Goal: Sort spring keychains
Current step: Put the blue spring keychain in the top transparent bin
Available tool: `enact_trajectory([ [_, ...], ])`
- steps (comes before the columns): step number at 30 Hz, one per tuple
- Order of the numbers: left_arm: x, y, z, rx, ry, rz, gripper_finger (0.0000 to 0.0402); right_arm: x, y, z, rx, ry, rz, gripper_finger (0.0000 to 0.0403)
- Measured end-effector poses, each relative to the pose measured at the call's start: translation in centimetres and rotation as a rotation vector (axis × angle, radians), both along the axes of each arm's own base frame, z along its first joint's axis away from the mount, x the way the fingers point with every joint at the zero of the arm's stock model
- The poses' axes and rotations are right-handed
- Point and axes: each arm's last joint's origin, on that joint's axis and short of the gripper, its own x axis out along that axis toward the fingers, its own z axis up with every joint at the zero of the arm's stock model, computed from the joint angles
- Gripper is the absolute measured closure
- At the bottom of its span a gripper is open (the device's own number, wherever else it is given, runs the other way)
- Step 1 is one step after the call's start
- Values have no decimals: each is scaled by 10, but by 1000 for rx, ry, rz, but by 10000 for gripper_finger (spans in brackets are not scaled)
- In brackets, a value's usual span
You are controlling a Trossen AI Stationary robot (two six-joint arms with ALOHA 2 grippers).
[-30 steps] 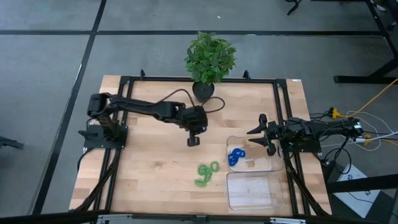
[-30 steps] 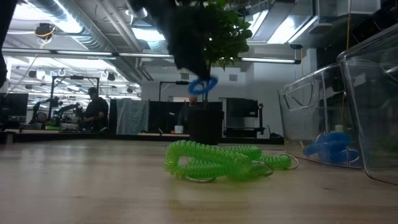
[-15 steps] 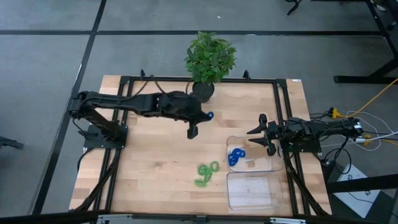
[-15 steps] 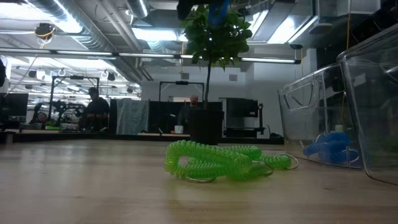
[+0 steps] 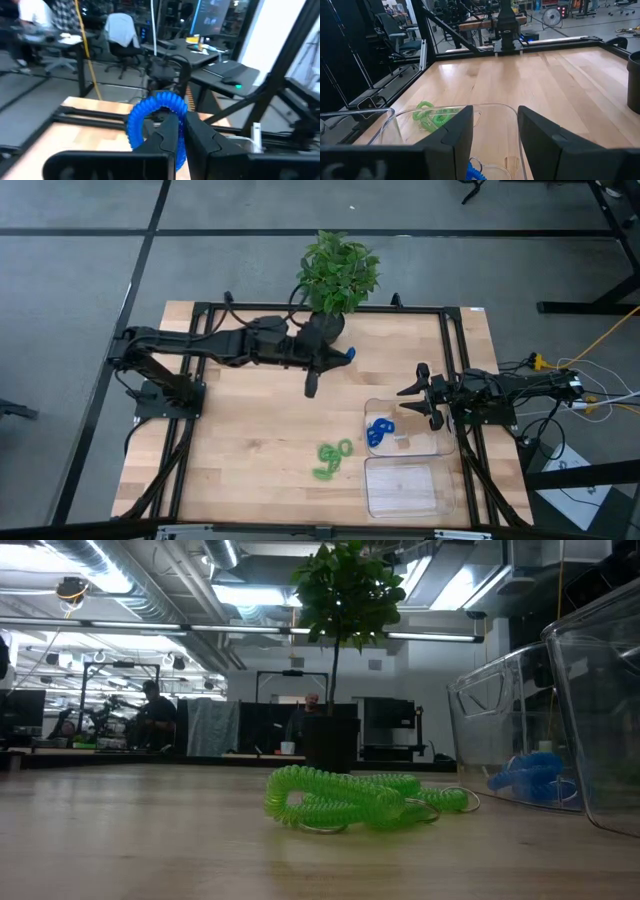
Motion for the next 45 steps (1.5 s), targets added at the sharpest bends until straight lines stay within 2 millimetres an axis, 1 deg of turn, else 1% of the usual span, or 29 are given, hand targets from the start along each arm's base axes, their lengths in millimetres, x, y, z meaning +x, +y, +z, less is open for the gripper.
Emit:
enact_trajectory([
  [8,3,-12,-3,-17,5,-43,389,0,0,0,0,0,0,249],
  [12,6,-17,-6,-1,16,-30,389,0,0,0,0,1,0,249],
  [15,5,-21,-5,9,5,-30,389,0,0,0,0,0,0,249],
  [19,5,-31,-6,58,8,-25,389,0,0,0,0,0,0,249],
  [23,10,-42,-11,65,10,-47,389,0,0,0,0,0,0,249],
  [27,24,-53,-21,68,-24,-77,391,0,0,0,0,0,0,249],
  [31,46,-61,-30,68,-27,-121,391,0,0,0,0,0,0,249],
  [34,63,-66,-33,65,-29,-163,390,0,0,0,0,0,0,249],
  [40,94,-73,-31,67,-59,-258,390,0,0,0,0,0,0,249],
  [45,109,-76,-24,74,-65,-289,389,0,0,0,0,0,0,249],
])
